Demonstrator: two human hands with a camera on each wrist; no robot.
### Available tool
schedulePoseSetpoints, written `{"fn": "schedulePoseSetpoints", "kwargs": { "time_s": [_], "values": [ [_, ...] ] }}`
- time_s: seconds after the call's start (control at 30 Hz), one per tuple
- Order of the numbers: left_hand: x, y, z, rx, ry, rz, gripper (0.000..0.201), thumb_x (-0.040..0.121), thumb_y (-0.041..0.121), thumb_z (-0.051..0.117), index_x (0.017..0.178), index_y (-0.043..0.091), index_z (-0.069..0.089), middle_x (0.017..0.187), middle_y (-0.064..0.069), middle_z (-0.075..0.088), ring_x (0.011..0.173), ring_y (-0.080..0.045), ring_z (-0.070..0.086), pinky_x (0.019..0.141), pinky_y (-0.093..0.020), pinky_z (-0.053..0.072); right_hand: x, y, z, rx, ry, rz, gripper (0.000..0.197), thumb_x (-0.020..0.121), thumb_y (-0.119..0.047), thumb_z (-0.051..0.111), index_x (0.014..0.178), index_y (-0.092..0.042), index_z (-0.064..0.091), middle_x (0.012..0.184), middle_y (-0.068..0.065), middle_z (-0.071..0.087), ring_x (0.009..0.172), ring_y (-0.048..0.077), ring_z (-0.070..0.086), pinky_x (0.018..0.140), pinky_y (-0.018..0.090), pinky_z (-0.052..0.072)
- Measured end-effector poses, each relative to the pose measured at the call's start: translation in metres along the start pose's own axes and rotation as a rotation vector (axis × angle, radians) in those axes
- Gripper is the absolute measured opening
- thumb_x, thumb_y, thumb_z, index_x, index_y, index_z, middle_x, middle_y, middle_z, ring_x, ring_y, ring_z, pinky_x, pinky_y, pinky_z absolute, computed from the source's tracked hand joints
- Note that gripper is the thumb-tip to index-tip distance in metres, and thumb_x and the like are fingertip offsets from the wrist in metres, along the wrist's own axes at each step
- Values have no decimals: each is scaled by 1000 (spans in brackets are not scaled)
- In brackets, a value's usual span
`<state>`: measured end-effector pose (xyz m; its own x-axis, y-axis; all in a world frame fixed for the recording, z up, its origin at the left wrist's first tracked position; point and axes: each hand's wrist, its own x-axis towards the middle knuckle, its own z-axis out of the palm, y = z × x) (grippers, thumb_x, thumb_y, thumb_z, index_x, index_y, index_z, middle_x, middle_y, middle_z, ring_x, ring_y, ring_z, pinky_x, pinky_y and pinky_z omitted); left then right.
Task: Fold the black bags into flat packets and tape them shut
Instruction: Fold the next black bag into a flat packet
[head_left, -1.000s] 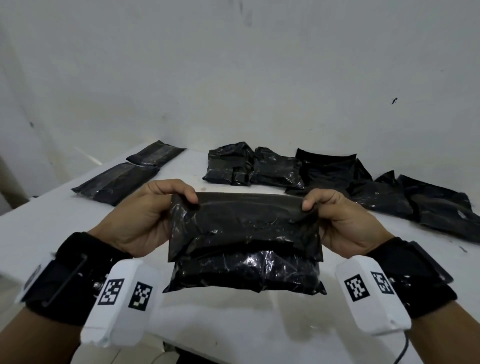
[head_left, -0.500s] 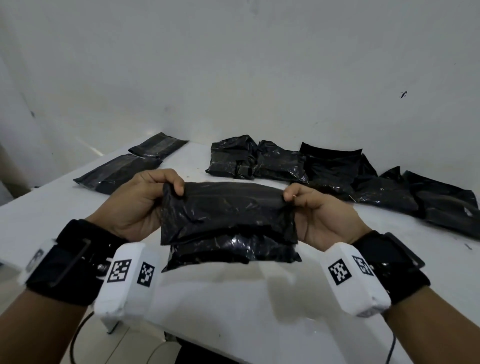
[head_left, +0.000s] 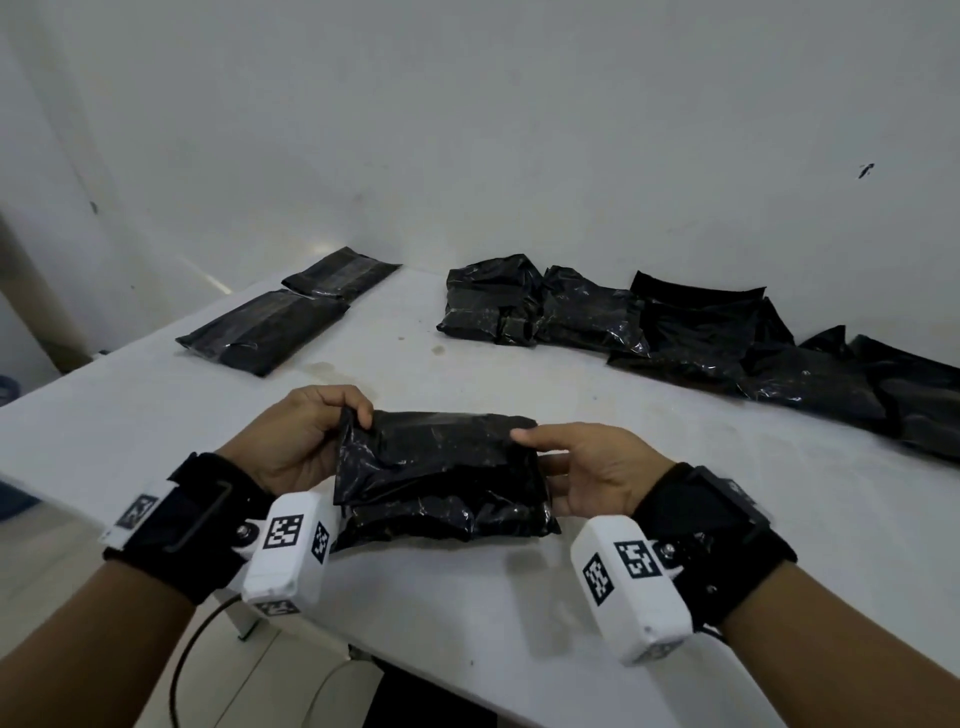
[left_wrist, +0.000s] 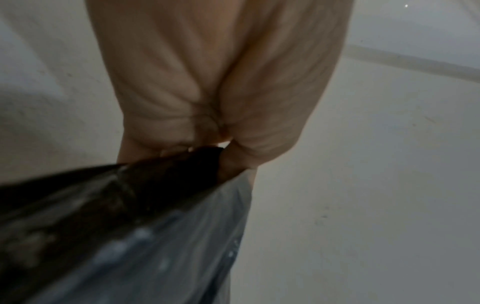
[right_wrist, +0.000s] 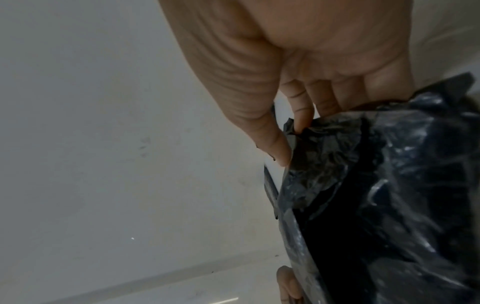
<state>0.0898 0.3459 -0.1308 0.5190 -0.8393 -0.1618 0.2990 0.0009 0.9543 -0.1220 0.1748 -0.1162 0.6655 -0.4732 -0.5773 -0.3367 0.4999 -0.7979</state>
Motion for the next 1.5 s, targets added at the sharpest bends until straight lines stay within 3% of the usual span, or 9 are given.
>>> {"fn": "schedulePoseSetpoints", "kwargs": {
  "time_s": [0.3, 0.43, 0.6, 0.8, 0.87, 1.0, 1.07, 1.23, 1.5],
  "values": [
    [10, -24, -6, 48, -34, -60, 56, 86, -25, 23, 53, 2, 59, 75, -26, 67, 52, -24, 63, 47, -24, 55, 19, 10, -2, -25, 95, 68, 8, 85, 3, 67, 82, -3, 62, 78, 14, 63, 66, 27, 62, 50, 31, 57],
    [11, -23, -10, 149, -69, -18, 60, 81, -29, 22, 52, 5, 63, 99, -28, 70, 87, -31, 69, 67, -27, 59, 22, 10, -1, -42, 129, 50, 9, 86, 8, 63, 81, 1, 61, 77, 17, 64, 67, 29, 63, 52, 34, 57],
    [13, -16, -21, 667, -24, 150, 40, 74, -12, 52, 67, 17, 77, 87, -35, 61, 79, -35, 57, 70, -38, 47, 23, 5, 6, -143, 199, -21, 11, 85, 8, 64, 97, 6, 62, 79, 20, 65, 60, 29, 66, 52, 36, 56],
    [0, -8, -14, 921, 58, 341, 33, 75, -3, 78, 78, 29, 79, 65, 16, 53, 63, -4, 44, 62, -12, 36, 21, 2, 9, -421, 309, -157, 13, 82, -1, 71, 92, 5, 64, 84, 19, 66, 63, 27, 66, 49, 31, 54],
    [-6, -6, -13, 933, 56, 320, 35, 76, -9, 75, 80, 26, 78, 63, 26, 58, 62, -2, 51, 63, -9, 38, 21, 1, 7, -513, 353, -191, 14, 79, -6, 74, 84, -1, 63, 83, 18, 64, 63, 25, 60, 47, 25, 46],
    [-18, -6, -14, 880, 58, 138, 55, 83, -15, 51, 83, 31, 81, 68, -3, 60, 64, -32, 43, 58, -25, 37, 18, -1, 4, -577, 383, -218, 23, 78, -7, 76, 72, -7, 54, 71, 7, 48, 59, 17, 41, 46, 22, 27],
    [-24, -6, -9, 753, 69, 12, 50, 88, -10, 43, 88, 21, 81, 71, -5, 56, 67, -26, 43, 53, -26, 35, 16, -3, 3, -563, 352, -191, 20, 81, -6, 73, 76, -6, 54, 71, 10, 50, 54, 18, 39, 45, 20, 25],
    [-35, -7, 6, 609, 125, -75, 29, 97, 28, 57, 90, 10, 78, 70, -8, 63, 65, -19, 58, 53, -30, 42, 10, -3, 5, -566, 322, -177, 14, 88, -10, 68, 82, -6, 56, 75, 16, 63, 46, 20, 54, 43, 17, 27],
    [-38, -18, 6, 355, 291, -68, 14, 83, -8, 68, 97, -3, 68, 59, -6, 65, 45, -11, 57, 42, -23, 50, -2, 1, -5, -277, 222, -203, 27, 82, -9, 78, 89, -10, 52, 82, 15, 66, 48, 17, 64, 42, 23, 51]
  ]
}}
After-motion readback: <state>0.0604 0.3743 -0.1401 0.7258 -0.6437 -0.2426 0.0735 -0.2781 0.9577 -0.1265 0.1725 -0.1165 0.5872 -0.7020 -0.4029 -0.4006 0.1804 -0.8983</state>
